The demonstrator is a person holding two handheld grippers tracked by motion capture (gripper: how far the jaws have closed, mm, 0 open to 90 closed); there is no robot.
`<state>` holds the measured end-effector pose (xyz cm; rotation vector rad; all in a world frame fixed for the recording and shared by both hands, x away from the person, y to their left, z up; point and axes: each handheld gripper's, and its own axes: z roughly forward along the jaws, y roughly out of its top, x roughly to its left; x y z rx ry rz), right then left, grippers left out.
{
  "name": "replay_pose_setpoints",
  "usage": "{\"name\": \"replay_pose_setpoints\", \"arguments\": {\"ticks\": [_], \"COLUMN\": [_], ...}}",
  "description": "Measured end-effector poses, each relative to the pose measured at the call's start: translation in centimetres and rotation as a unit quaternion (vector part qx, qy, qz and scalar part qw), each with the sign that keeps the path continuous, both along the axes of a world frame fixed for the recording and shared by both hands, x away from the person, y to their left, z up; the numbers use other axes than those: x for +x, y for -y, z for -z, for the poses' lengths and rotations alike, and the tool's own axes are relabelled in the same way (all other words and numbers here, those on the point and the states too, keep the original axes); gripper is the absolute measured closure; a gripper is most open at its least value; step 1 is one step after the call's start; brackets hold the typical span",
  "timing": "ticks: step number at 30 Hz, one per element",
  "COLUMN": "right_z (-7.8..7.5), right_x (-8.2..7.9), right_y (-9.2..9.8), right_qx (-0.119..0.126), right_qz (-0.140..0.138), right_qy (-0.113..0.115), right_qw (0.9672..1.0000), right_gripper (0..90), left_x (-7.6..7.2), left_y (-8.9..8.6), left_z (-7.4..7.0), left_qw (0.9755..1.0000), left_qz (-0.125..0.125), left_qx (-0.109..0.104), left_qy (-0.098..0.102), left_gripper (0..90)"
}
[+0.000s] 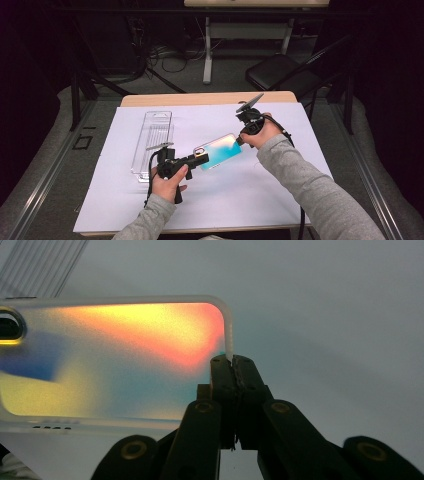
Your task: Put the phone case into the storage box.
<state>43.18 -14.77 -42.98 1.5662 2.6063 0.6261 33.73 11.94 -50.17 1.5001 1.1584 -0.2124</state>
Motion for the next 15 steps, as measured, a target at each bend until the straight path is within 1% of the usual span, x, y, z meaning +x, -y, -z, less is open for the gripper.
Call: {"name": "replay_pose_setpoints", "arguments": {"ticks": [1, 2, 3, 7, 9, 12, 15], "right_z": [0.36, 0.45, 0.23, 0.26, 0.15, 0.18, 0.12], "right_x": [-0.04, -0.05, -0.03, -0.03, -0.05, -0.08, -0.10], "right_y": [-0.06, -0.08, -0.05, -0.07, -0.07, -0.11, -0.14], "right_qx": [0.020, 0.025, 0.012, 0.013, 0.007, 0.010, 0.011], "right_qz": [0.006, 0.008, 0.003, 0.003, 0.001, 0.001, 0.001], "right_qy": [0.018, 0.023, 0.011, 0.011, 0.006, 0.010, 0.009], "right_qw": [0.9996, 0.9994, 0.9999, 0.9998, 1.0000, 0.9999, 0.9999], "right_gripper": [89.2, 89.1, 89.2, 89.2, 89.2, 89.2, 89.2], "left_x": [0.04, 0.07, 0.09, 0.21, 0.27, 0.31, 0.31], "left_y": [0.00, 0.00, 0.01, -0.03, -0.05, -0.03, 0.06], "left_z": [0.03, 0.04, 0.04, 0.13, 0.16, 0.20, 0.24], "left_qw": [1.0000, 1.0000, 1.0000, 0.9999, 0.9998, 0.9996, 0.9996], "left_qz": [-0.001, -0.003, -0.004, -0.003, -0.002, 0.001, 0.004], "left_qx": [-0.002, -0.005, -0.006, -0.006, -0.009, -0.013, -0.015], "left_qy": [-0.002, -0.004, -0.005, -0.010, -0.015, -0.023, -0.025], "left_gripper": [50.2, 50.9, 52.0, 54.8, 55.8, 57.6, 58.9]}}
